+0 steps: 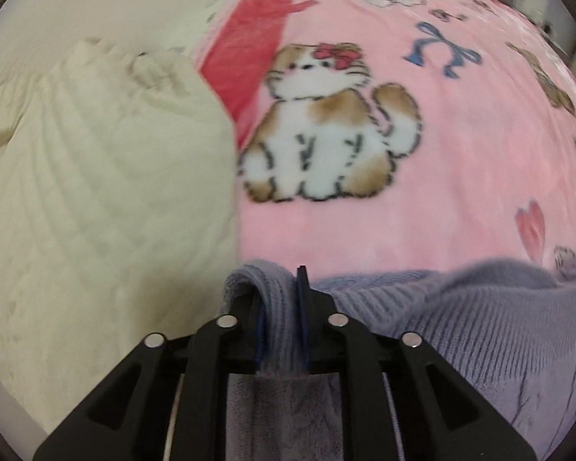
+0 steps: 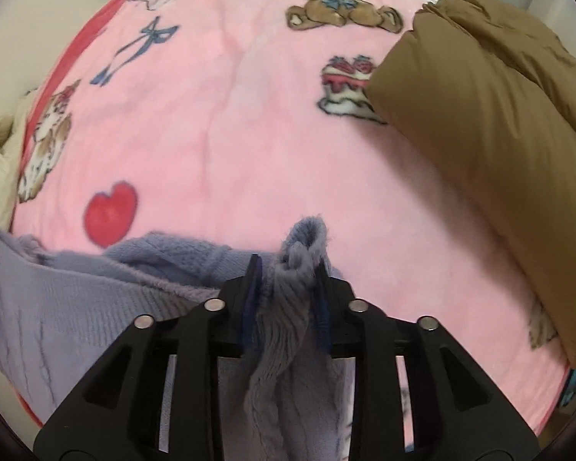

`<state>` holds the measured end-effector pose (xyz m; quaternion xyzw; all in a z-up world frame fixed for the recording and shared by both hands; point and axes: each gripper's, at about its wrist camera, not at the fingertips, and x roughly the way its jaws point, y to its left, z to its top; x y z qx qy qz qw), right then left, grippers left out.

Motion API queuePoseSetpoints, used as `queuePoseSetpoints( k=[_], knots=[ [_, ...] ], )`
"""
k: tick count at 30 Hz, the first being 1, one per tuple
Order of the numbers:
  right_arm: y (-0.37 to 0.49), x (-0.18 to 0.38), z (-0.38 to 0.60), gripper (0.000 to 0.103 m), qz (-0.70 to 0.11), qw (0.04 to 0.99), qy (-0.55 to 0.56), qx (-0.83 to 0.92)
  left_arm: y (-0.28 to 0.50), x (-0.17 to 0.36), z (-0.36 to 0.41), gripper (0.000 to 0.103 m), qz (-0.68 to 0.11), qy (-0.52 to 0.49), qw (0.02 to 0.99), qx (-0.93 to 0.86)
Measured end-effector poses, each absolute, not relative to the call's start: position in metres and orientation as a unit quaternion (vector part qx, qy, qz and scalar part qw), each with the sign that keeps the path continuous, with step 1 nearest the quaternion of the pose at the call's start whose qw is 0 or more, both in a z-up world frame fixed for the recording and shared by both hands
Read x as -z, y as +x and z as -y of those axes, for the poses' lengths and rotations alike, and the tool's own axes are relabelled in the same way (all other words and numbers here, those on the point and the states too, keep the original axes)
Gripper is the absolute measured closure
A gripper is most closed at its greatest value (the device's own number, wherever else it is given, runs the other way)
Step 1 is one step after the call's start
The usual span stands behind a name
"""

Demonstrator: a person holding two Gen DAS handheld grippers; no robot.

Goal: Fold large clothes
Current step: 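Lift the held hem with both tools and fold it toward the collar, then open both tools and release the folded hem onto the cardigan, then grasp the folded cardigan edge with the right tool while the left tool grasps beside it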

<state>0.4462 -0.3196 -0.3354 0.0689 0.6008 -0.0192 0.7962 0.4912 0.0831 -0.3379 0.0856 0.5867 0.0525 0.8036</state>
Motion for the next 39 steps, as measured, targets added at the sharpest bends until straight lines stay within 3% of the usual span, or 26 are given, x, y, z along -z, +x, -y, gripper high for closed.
queuePoseSetpoints(
  k=[2, 4, 7, 11, 14, 16, 18, 20, 26, 35, 39],
  knots=[
    [0.447, 0.334, 0.319, 0.071, -0.603, 0.795, 0.067, 0.001, 0.488, 0.339, -0.081, 0.084, -0.582, 0.104, 0.806, -0.031],
    [0.446, 0.326, 0.320, 0.055, -0.596, 0.801, 0.061, -0.013, 0.485, 0.338, -0.081, 0.083, -0.577, 0.121, 0.807, -0.006],
    [0.446, 0.312, 0.328, 0.052, -0.585, 0.806, 0.084, -0.026, 0.489, 0.331, -0.090, 0.081, -0.584, 0.096, 0.806, 0.028],
    [0.445, 0.287, 0.336, 0.051, -0.555, 0.817, 0.147, -0.061, 0.499, 0.322, -0.109, 0.063, -0.608, 0.017, 0.790, 0.075],
    [0.438, 0.271, 0.313, 0.041, -0.537, 0.830, 0.121, -0.095, 0.501, 0.315, -0.114, 0.057, -0.621, -0.005, 0.778, 0.096],
    [0.431, 0.266, 0.293, 0.040, -0.533, 0.833, 0.096, -0.114, 0.497, 0.307, -0.114, 0.045, -0.619, -0.014, 0.776, 0.124],
    [0.419, 0.264, 0.275, 0.038, -0.533, 0.830, 0.089, -0.135, 0.493, 0.300, -0.115, 0.018, -0.614, -0.030, 0.774, 0.153],
    [0.407, 0.264, 0.263, 0.038, -0.533, 0.828, 0.088, -0.150, 0.488, 0.284, -0.118, 0.009, -0.585, -0.041, 0.794, 0.159],
    [0.354, 0.263, 0.243, 0.034, -0.523, 0.837, 0.063, -0.147, 0.455, 0.258, -0.122, 0.009, -0.541, 0.023, 0.827, 0.152],
    [0.230, 0.294, 0.298, 0.026, -0.514, 0.856, -0.004, -0.052, 0.312, 0.316, -0.146, 0.009, -0.553, 0.062, 0.821, 0.130],
    [0.186, 0.312, 0.306, 0.025, -0.540, 0.840, -0.013, -0.056, 0.263, 0.334, -0.152, 0.009, -0.548, 0.021, 0.825, 0.139]
  ],
)
